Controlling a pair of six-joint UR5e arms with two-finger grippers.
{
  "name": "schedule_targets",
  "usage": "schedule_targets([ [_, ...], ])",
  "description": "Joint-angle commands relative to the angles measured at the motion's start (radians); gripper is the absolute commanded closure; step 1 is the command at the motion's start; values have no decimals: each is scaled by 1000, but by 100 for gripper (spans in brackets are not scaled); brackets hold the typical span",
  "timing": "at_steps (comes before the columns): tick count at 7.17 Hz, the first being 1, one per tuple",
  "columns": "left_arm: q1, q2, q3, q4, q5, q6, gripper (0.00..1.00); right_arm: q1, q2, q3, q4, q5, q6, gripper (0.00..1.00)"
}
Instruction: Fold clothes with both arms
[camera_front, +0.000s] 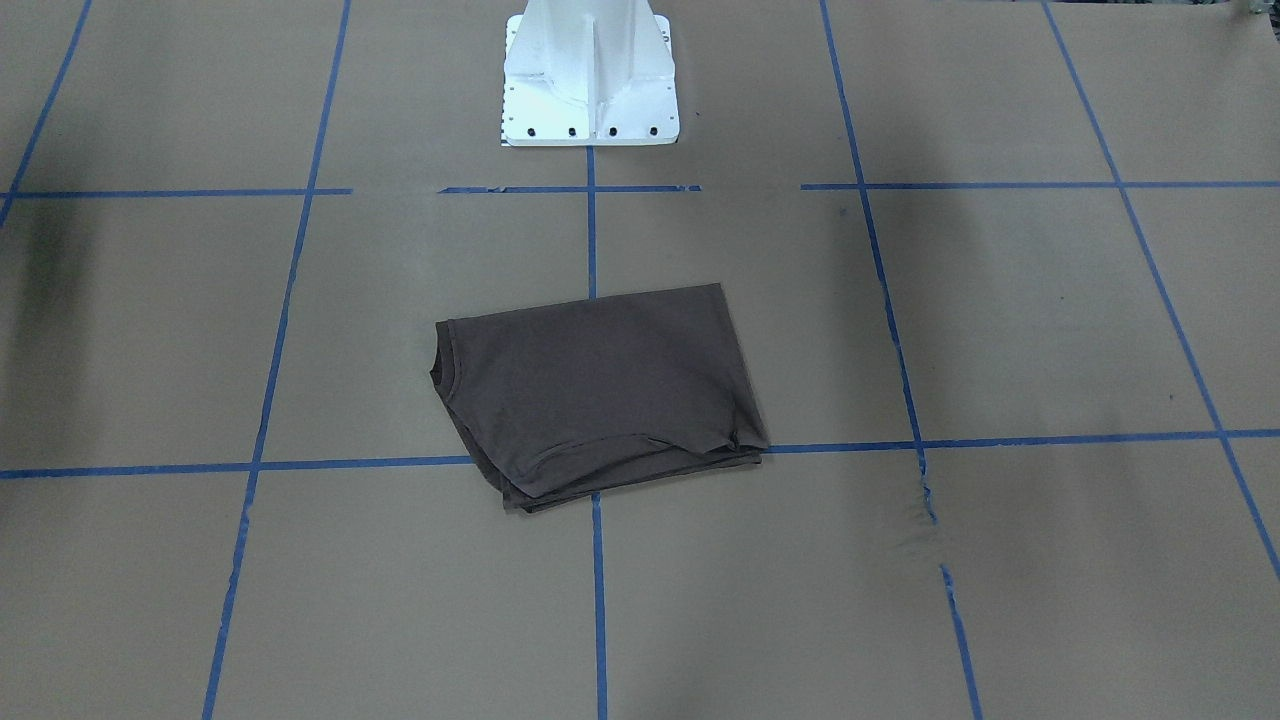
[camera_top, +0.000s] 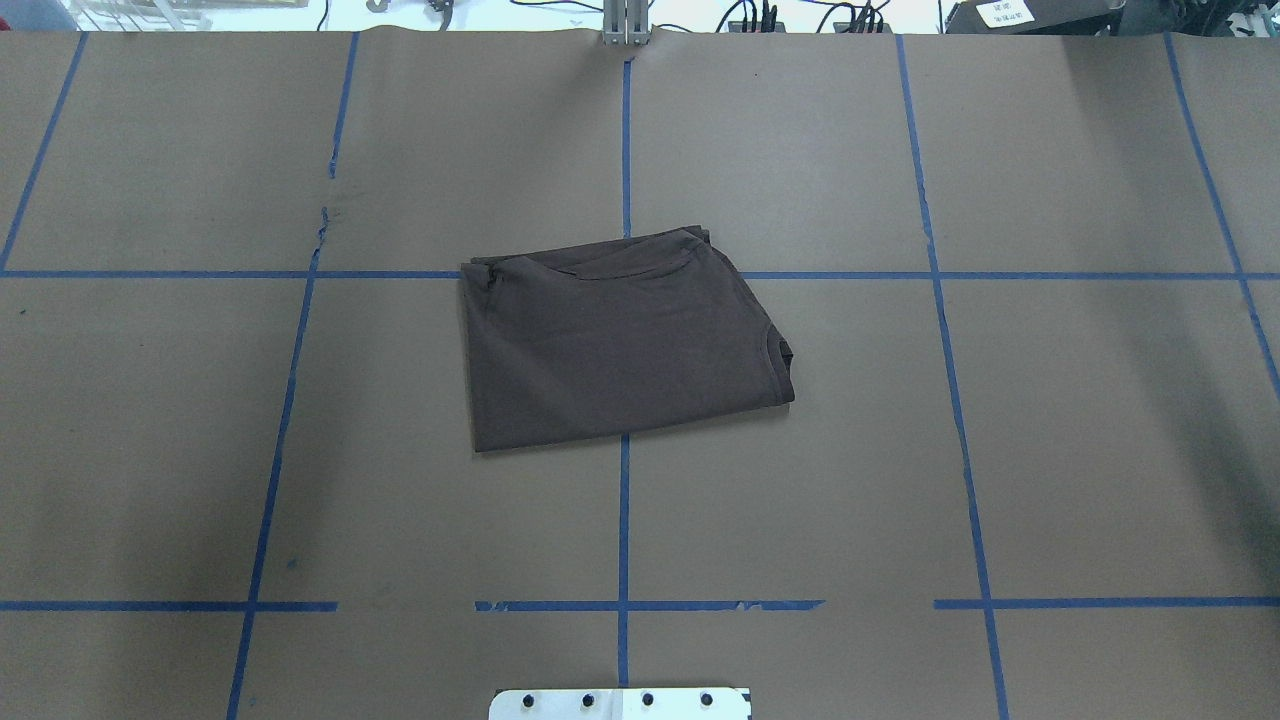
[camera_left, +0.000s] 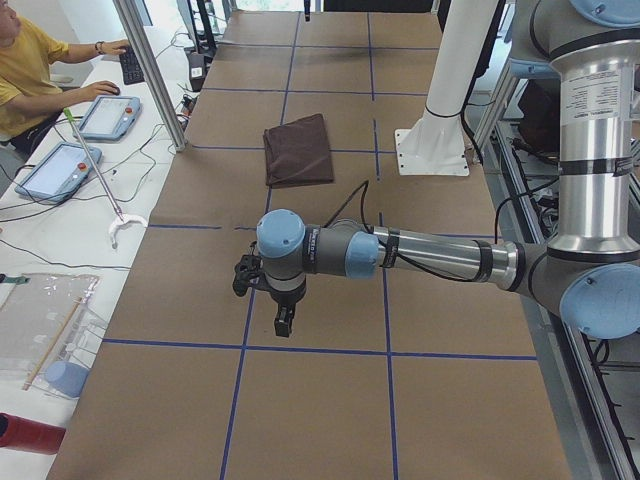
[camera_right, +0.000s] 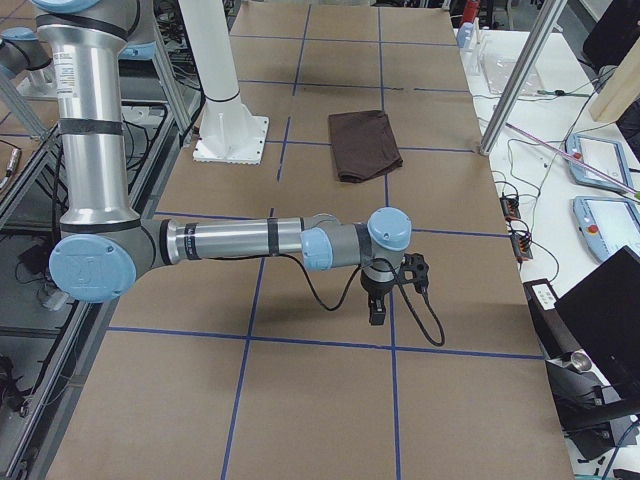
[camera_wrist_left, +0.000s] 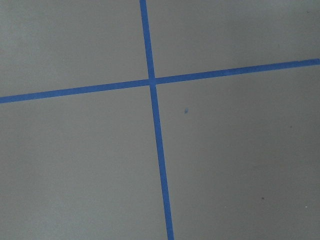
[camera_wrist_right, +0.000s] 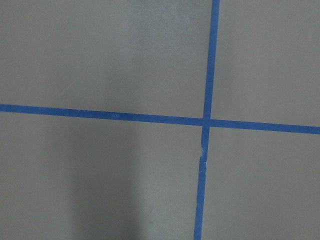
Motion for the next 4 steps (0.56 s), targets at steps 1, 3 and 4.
schedule_targets([
  [1,-2,4,-8,1,-2,0,0,3,-4,13,0,3,0,0],
  [3,1,1,-28,1,-2,-6,0,2,-19,27,-1,9,0,0],
  [4,1,0,-35,1,-2,-6,0,2,-21,24,-1,9,0,0],
])
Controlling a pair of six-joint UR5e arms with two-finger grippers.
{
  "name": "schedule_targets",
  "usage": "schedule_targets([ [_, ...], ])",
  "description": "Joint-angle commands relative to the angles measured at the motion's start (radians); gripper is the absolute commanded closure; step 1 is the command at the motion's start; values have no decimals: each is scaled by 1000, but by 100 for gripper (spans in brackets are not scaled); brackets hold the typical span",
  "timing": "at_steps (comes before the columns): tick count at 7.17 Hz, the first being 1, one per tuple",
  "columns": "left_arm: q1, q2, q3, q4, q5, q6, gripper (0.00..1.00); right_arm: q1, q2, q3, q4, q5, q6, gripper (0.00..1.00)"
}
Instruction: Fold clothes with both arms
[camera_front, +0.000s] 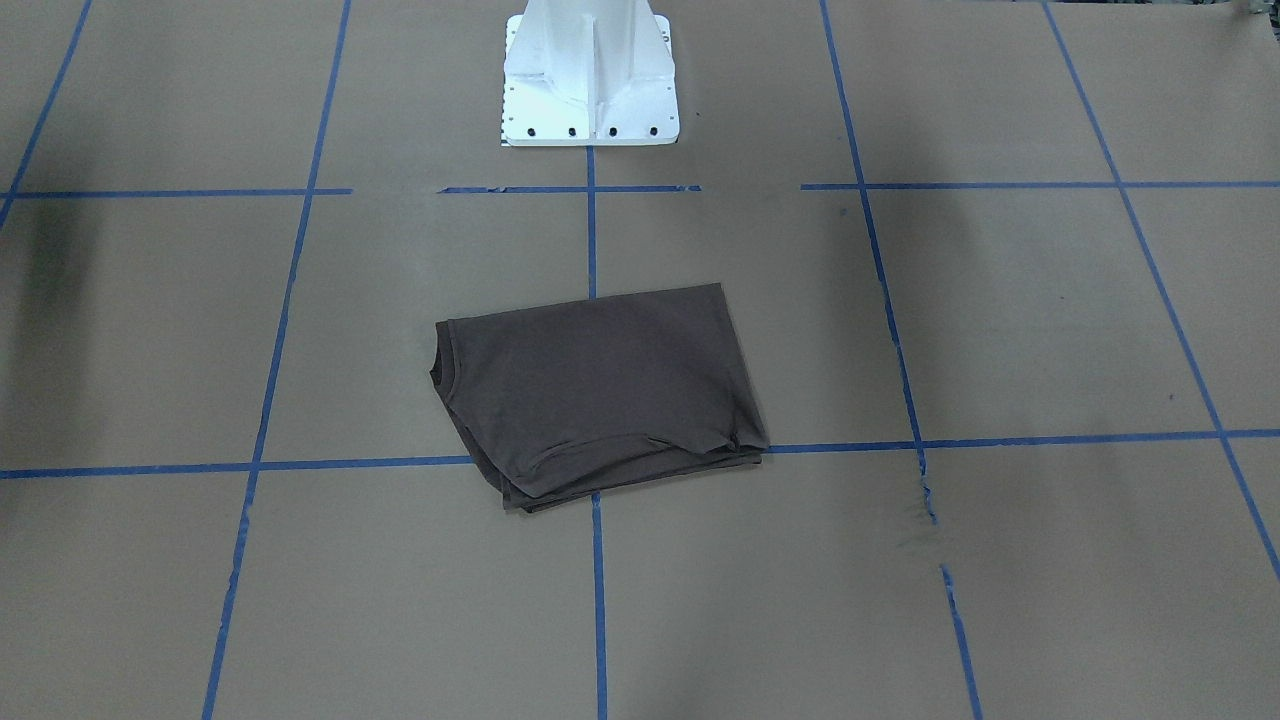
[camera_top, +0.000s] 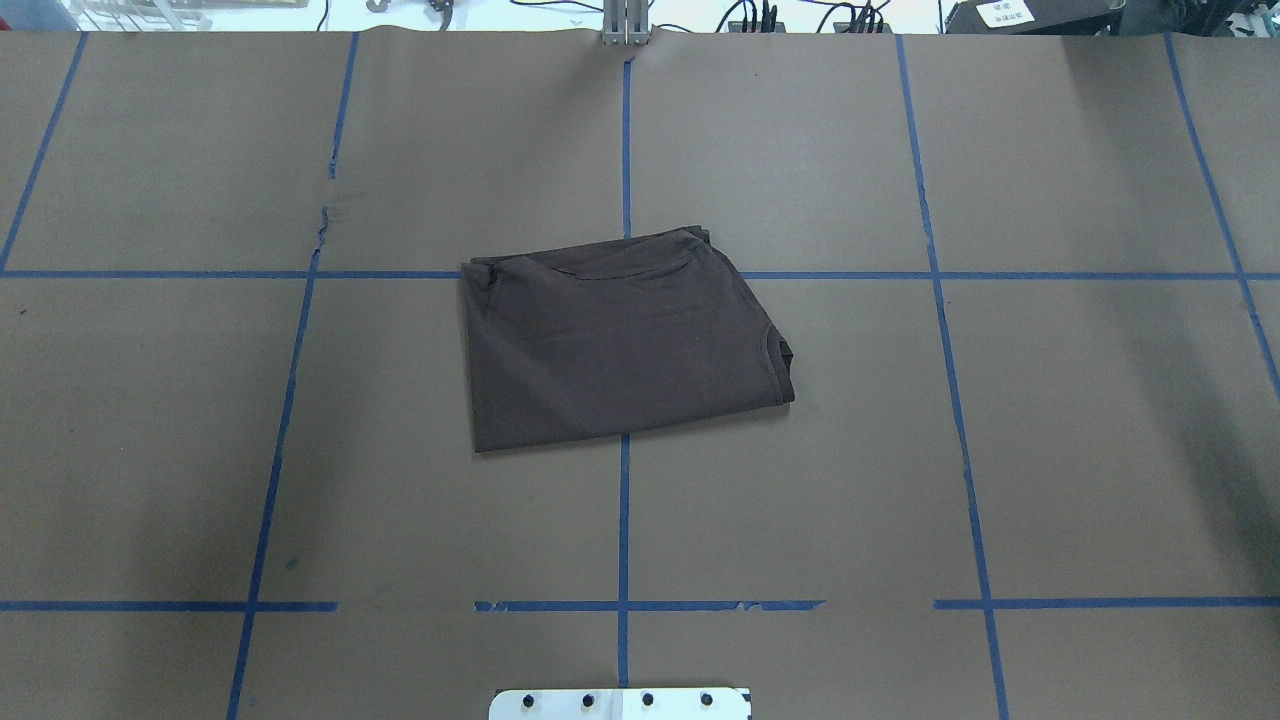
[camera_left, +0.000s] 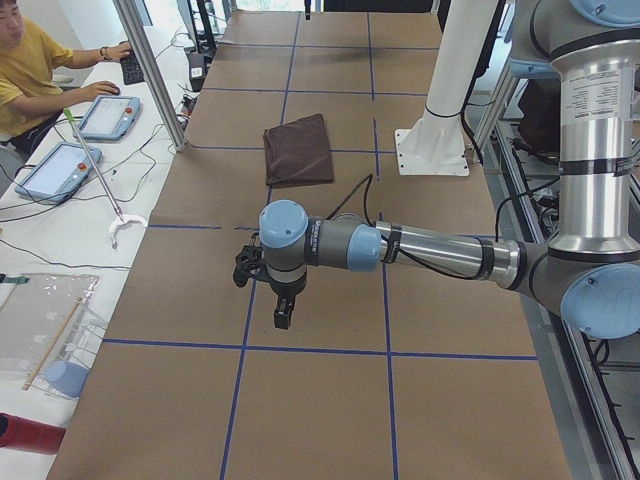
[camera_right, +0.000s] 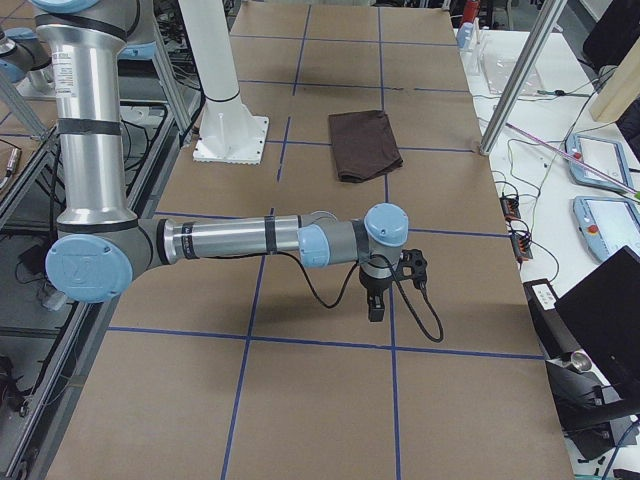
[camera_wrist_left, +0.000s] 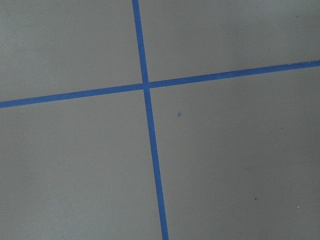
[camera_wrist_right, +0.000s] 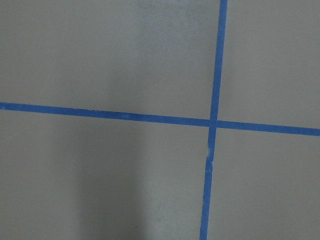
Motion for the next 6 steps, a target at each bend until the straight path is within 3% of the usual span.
schedule_targets([
  [1,1,-1,-8,-1,0,-1,0,0,-10,5,0,3,0,0],
  [6,-2,10,-20,2,0,2,0,-2,-30,26,1,3,0,0],
])
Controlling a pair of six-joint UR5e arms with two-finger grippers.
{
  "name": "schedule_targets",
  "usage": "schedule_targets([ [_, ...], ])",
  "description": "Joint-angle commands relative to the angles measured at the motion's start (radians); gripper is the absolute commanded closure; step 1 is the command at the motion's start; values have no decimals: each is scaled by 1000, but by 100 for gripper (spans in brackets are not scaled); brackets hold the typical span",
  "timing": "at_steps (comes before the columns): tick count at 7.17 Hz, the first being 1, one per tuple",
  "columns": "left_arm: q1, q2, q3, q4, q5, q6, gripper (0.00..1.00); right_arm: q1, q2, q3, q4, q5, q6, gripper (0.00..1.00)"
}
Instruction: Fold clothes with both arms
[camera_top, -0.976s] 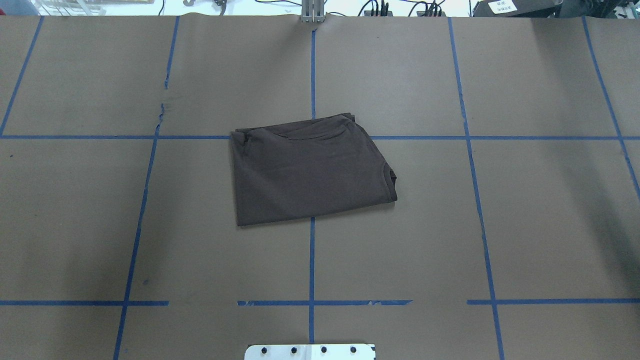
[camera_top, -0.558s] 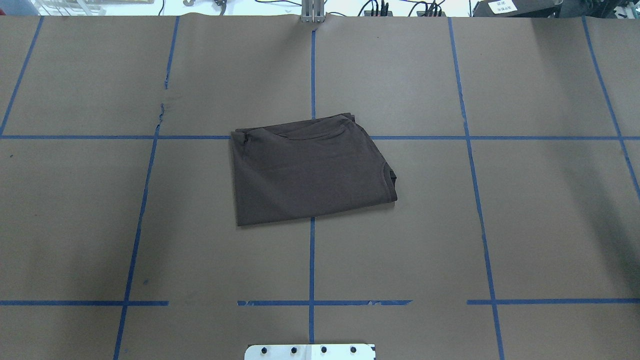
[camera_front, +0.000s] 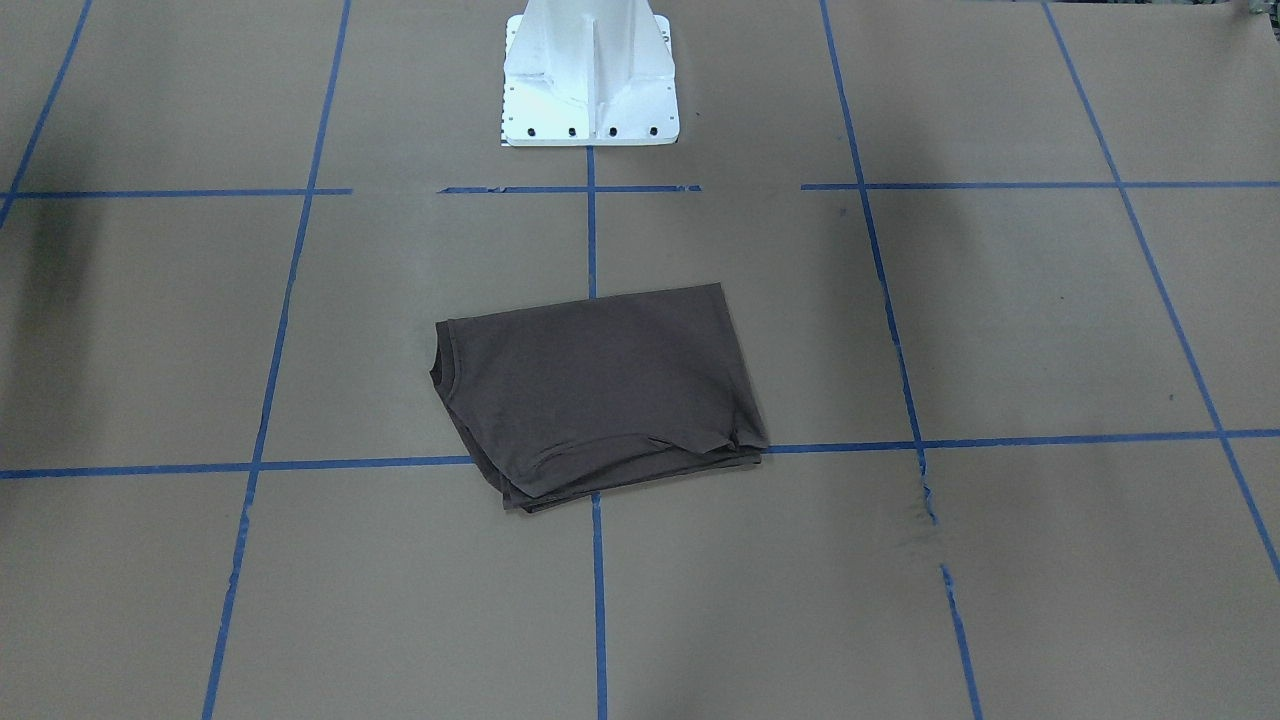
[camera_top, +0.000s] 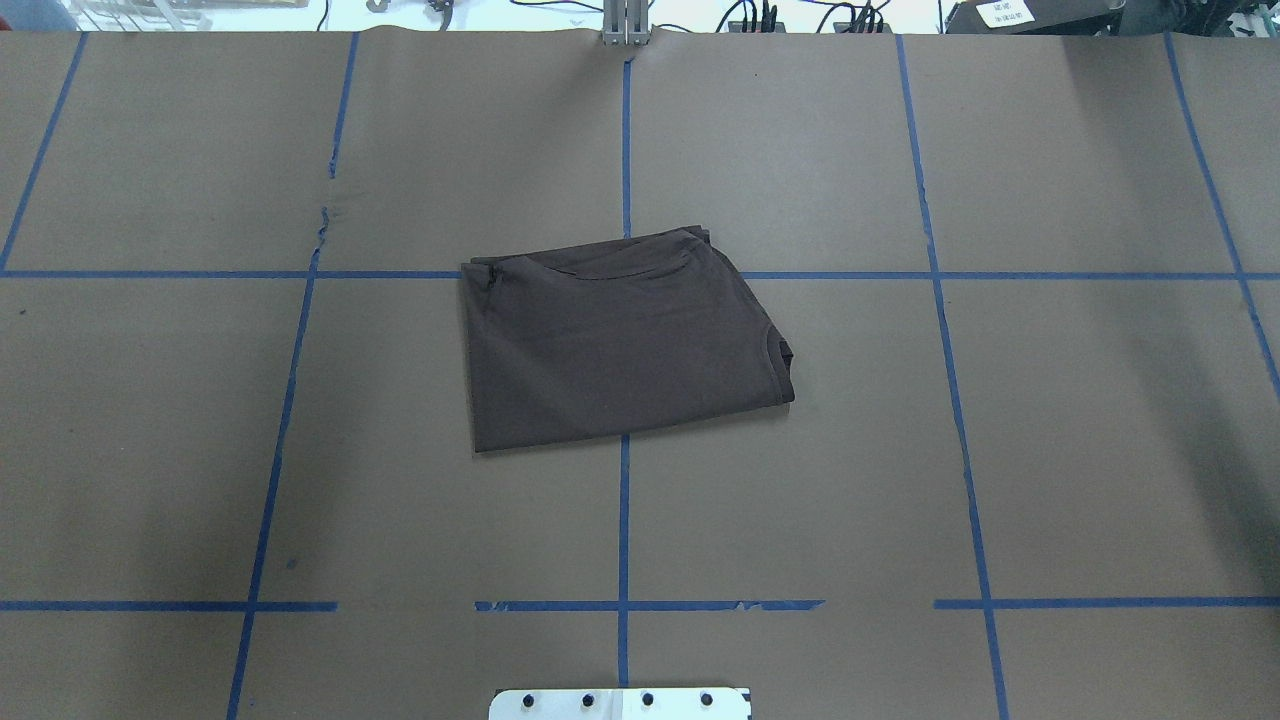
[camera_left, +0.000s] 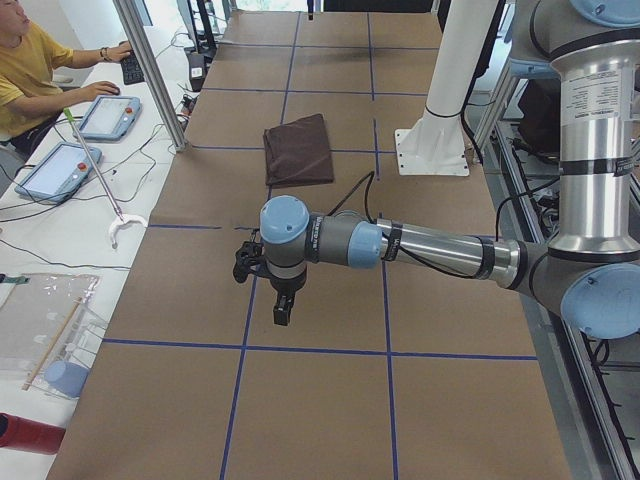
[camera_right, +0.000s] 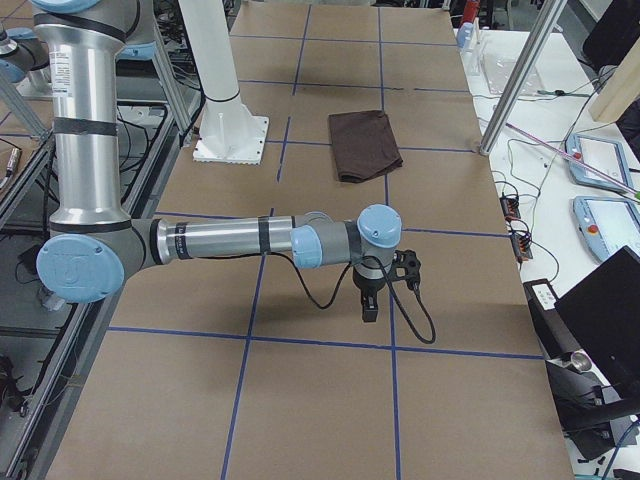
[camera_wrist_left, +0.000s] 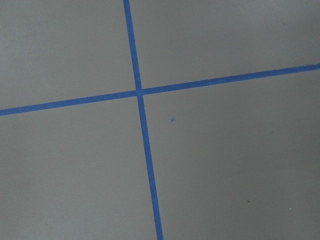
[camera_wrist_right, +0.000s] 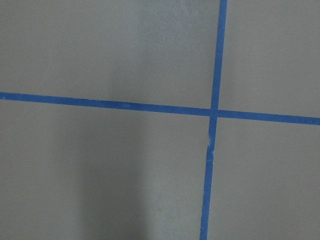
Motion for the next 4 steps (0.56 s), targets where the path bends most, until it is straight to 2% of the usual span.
schedule_targets([
  [1,0,13,-16,0,-2,3,0,-1,-3,4,3,-3,-2,0],
  [3,-1,22,-13,-15,-27,7,0,-1,-6,19,1,-1,-2,0],
  [4,-1,71,-39,-22,-104,9,0,-1,-21,39,1,8,-2,0],
])
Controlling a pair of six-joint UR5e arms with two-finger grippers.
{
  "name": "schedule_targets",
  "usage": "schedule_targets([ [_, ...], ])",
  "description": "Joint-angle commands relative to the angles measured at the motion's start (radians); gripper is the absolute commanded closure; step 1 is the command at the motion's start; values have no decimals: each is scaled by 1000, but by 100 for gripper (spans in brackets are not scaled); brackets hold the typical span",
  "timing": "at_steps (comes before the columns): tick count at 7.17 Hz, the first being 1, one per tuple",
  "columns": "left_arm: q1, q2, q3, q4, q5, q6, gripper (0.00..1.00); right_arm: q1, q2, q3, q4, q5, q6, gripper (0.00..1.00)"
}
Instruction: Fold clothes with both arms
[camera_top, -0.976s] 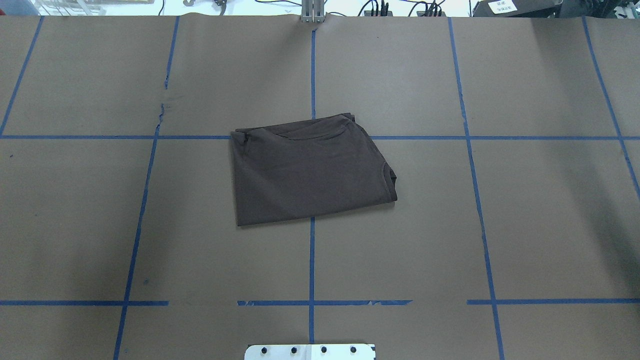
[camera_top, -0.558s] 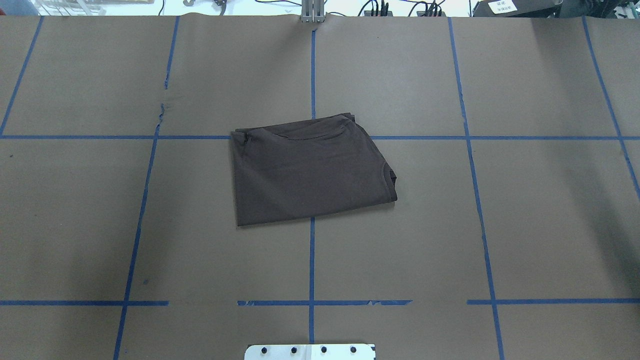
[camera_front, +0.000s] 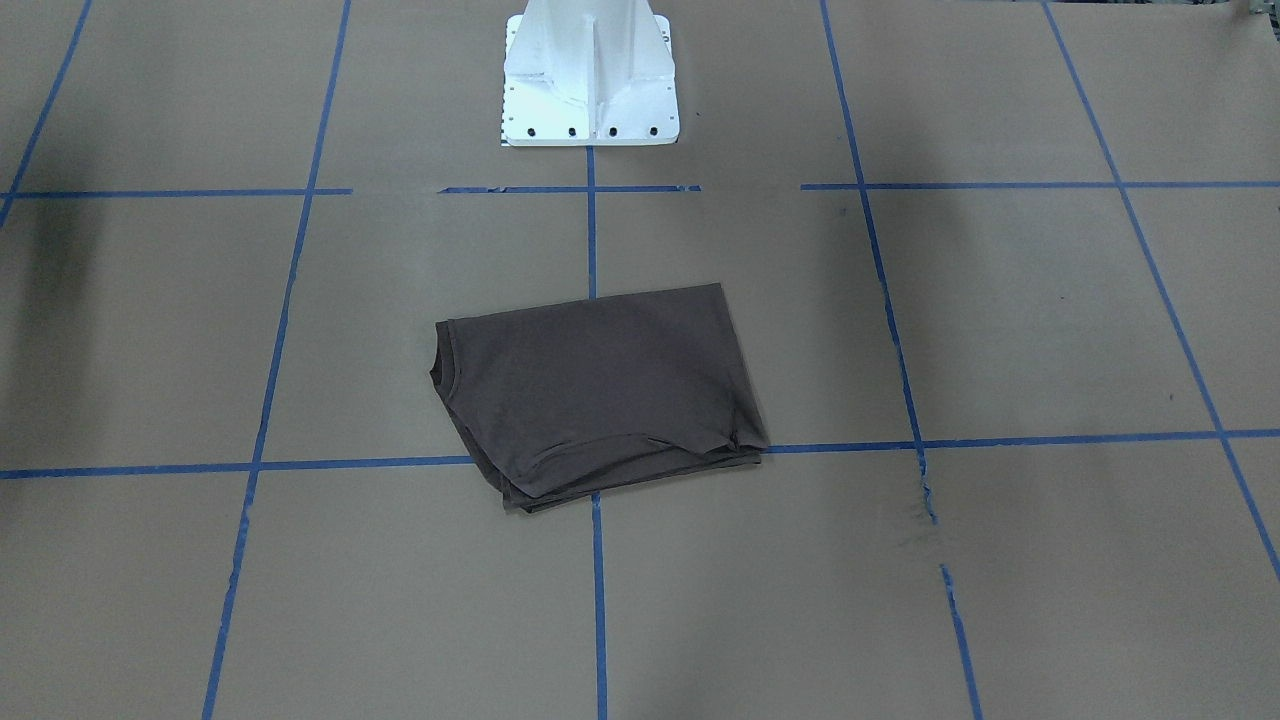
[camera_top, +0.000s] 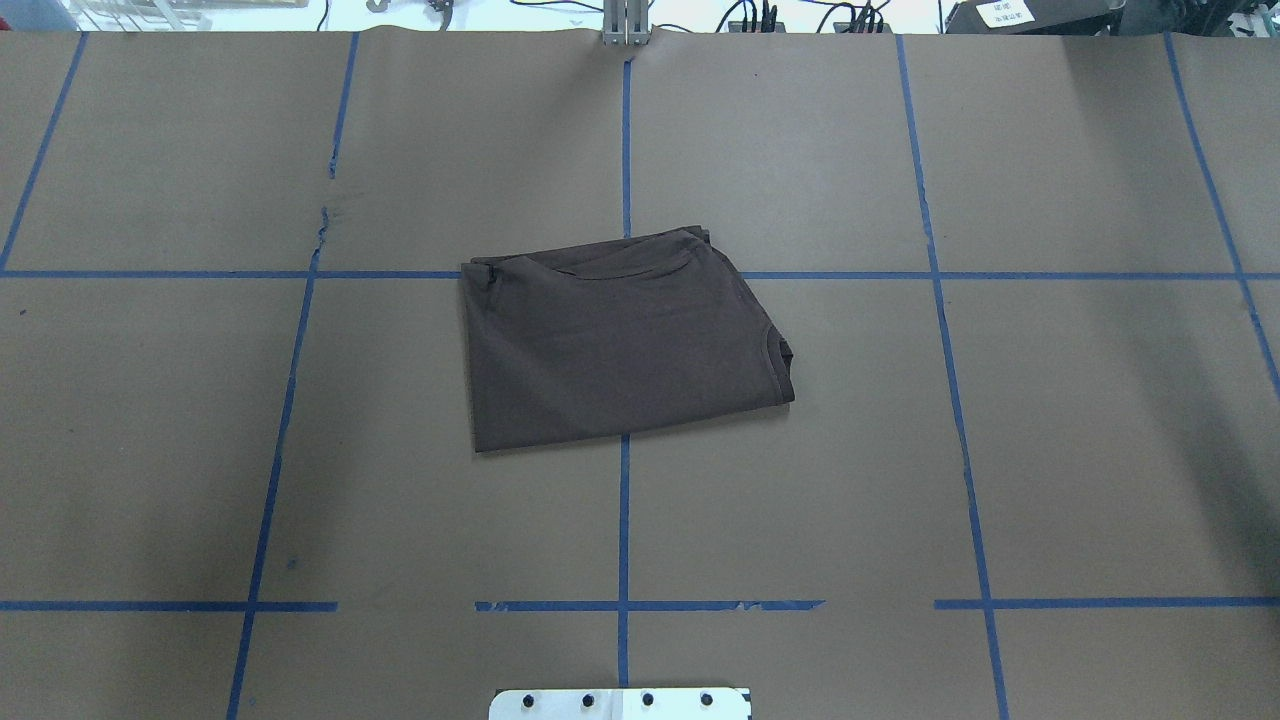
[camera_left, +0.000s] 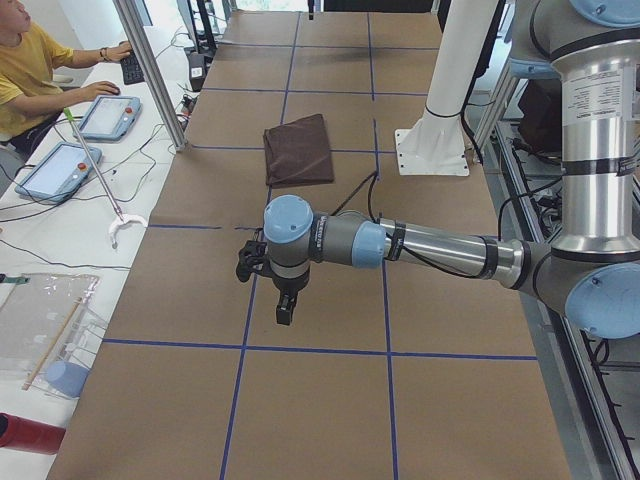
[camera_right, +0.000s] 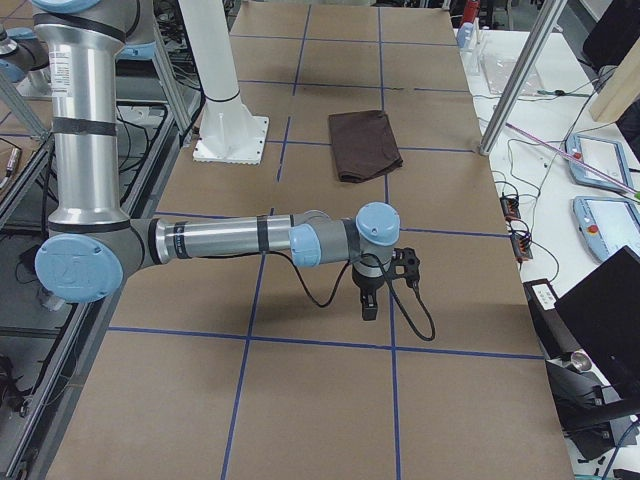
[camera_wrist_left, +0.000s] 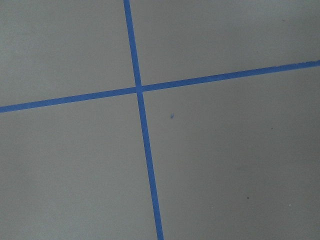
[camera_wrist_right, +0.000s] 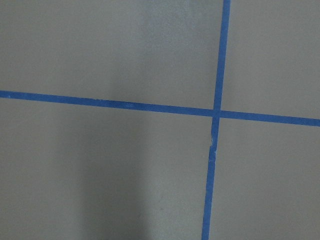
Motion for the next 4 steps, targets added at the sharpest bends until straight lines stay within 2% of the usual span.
schedule_targets([
  [1,-1,80,-39,-68,-98,2,0,0,-13,21,0,39,0,0],
  [4,-1,62,-47,-84,-84,-13,0,-2,-10,21,0,38,0,0],
])
